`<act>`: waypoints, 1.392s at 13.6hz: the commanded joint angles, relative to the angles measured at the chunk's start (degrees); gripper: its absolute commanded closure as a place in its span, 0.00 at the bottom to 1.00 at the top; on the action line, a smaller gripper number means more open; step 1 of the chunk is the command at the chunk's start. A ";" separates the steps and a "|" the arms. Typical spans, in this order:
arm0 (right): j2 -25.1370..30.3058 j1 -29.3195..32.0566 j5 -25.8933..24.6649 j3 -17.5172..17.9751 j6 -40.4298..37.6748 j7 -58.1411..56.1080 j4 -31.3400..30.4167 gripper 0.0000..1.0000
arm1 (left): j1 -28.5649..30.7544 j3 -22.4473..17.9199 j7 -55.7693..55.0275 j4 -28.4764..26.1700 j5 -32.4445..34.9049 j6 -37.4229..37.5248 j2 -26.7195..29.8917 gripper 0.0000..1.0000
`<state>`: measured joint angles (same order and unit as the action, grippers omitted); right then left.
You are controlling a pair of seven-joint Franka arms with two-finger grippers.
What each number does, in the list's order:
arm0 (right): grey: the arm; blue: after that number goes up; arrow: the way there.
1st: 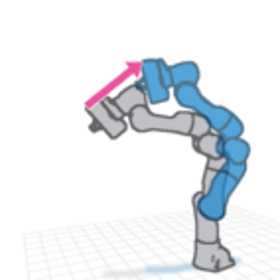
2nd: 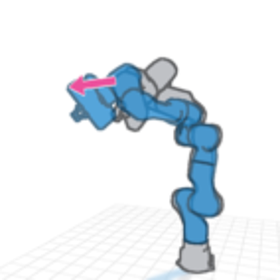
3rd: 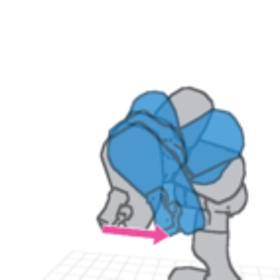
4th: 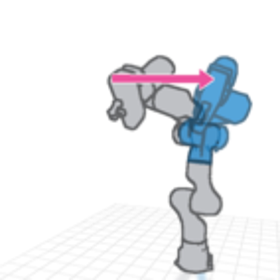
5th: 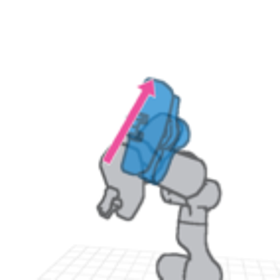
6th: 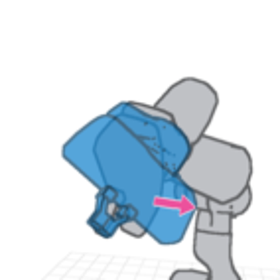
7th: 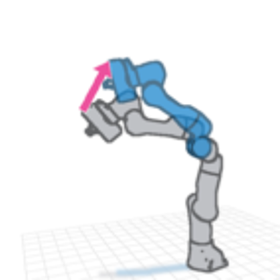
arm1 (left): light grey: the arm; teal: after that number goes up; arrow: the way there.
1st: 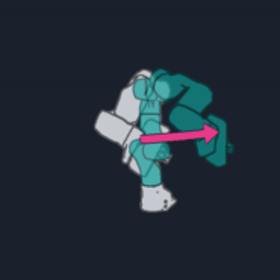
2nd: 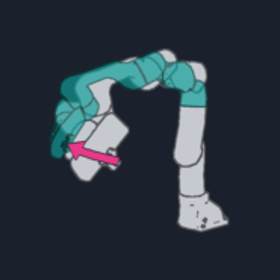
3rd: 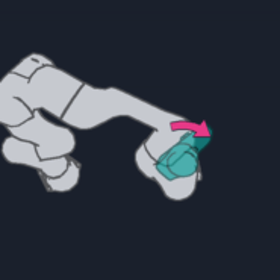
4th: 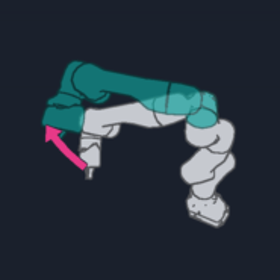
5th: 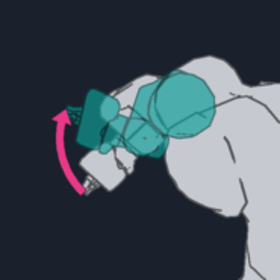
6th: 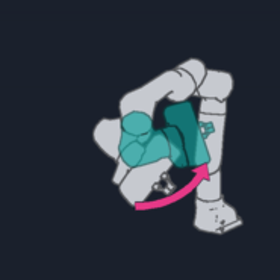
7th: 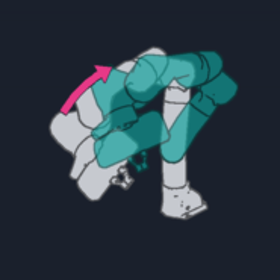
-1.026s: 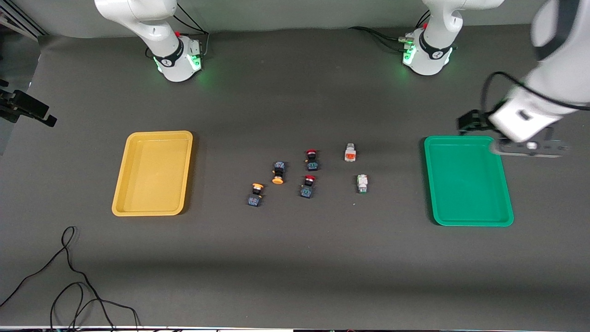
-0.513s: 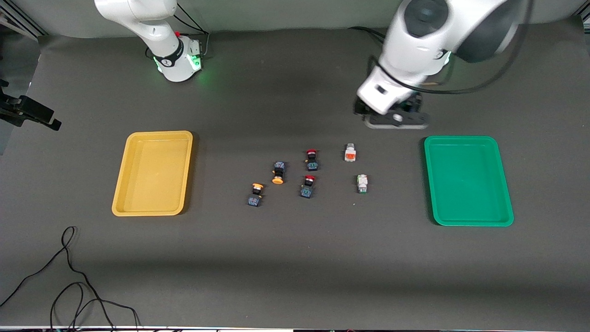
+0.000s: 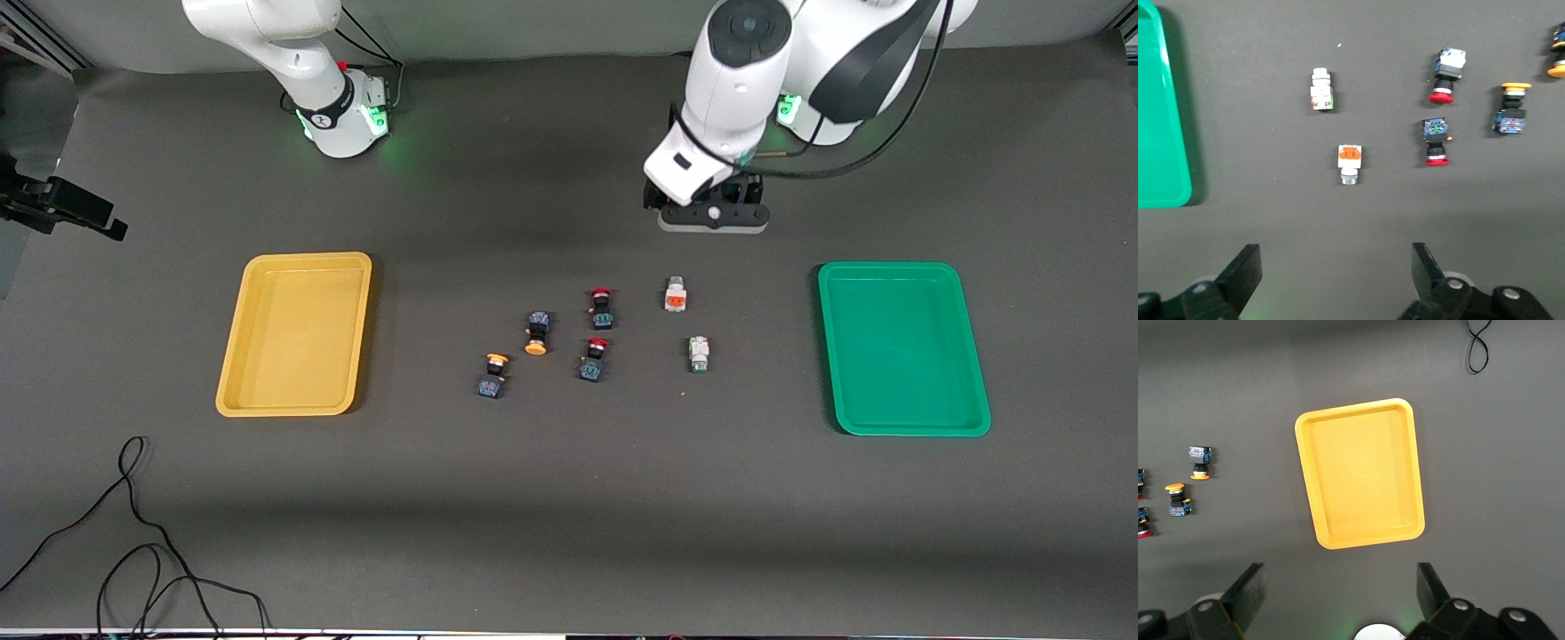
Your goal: Place green and yellow buttons in trays
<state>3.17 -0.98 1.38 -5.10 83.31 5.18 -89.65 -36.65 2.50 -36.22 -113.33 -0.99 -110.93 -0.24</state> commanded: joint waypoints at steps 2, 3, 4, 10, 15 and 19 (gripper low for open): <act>-1.40 -4.10 0.82 0.79 1.14 0.70 0.70 0.00 | -1.05 -0.48 -3.49 -13.73 -0.59 -16.64 -1.85 0.00; -2.28 -6.11 0.91 0.88 2.37 3.24 0.96 0.00 | -1.92 -0.39 -4.12 -16.11 -0.33 -21.39 -3.96 0.00; -3.85 -7.96 0.91 0.88 2.64 7.00 1.57 0.00 | -1.93 -0.39 -4.30 -17.70 -0.33 -26.13 -6.16 0.00; -19.23 -19.48 1.61 0.88 8.07 20.11 6.68 0.00 | -1.93 -0.48 -3.77 -17.27 0.90 -40.85 -19.53 0.00; -30.39 -24.24 3.19 0.88 20.99 29.88 6.77 0.00 | -1.49 -1.00 -3.42 -14.29 2.66 -41.12 -23.67 0.00; -37.86 -26.26 7.32 0.88 28.56 32.09 6.77 0.00 | -0.35 -1.00 -3.42 -13.93 2.66 -41.03 -23.67 0.55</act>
<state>-31.07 -25.60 7.50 -3.65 110.16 35.40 -85.33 -37.28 1.67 -39.03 -128.18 0.73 -152.15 -23.48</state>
